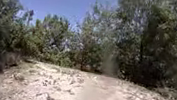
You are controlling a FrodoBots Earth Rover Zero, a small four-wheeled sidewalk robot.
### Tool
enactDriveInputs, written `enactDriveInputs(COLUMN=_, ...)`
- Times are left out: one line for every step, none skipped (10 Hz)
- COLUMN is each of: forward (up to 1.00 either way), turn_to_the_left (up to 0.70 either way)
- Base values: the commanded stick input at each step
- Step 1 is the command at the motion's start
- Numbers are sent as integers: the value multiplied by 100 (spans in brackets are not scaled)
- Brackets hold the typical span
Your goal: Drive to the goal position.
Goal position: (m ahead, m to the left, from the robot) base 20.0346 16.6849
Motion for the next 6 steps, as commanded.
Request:
enactDriveInputs(forward=45, turn_to_the_left=27)
enactDriveInputs(forward=45, turn_to_the_left=27)
enactDriveInputs(forward=45, turn_to_the_left=27)
enactDriveInputs(forward=45, turn_to_the_left=27)
enactDriveInputs(forward=45, turn_to_the_left=27)
enactDriveInputs(forward=45, turn_to_the_left=27)
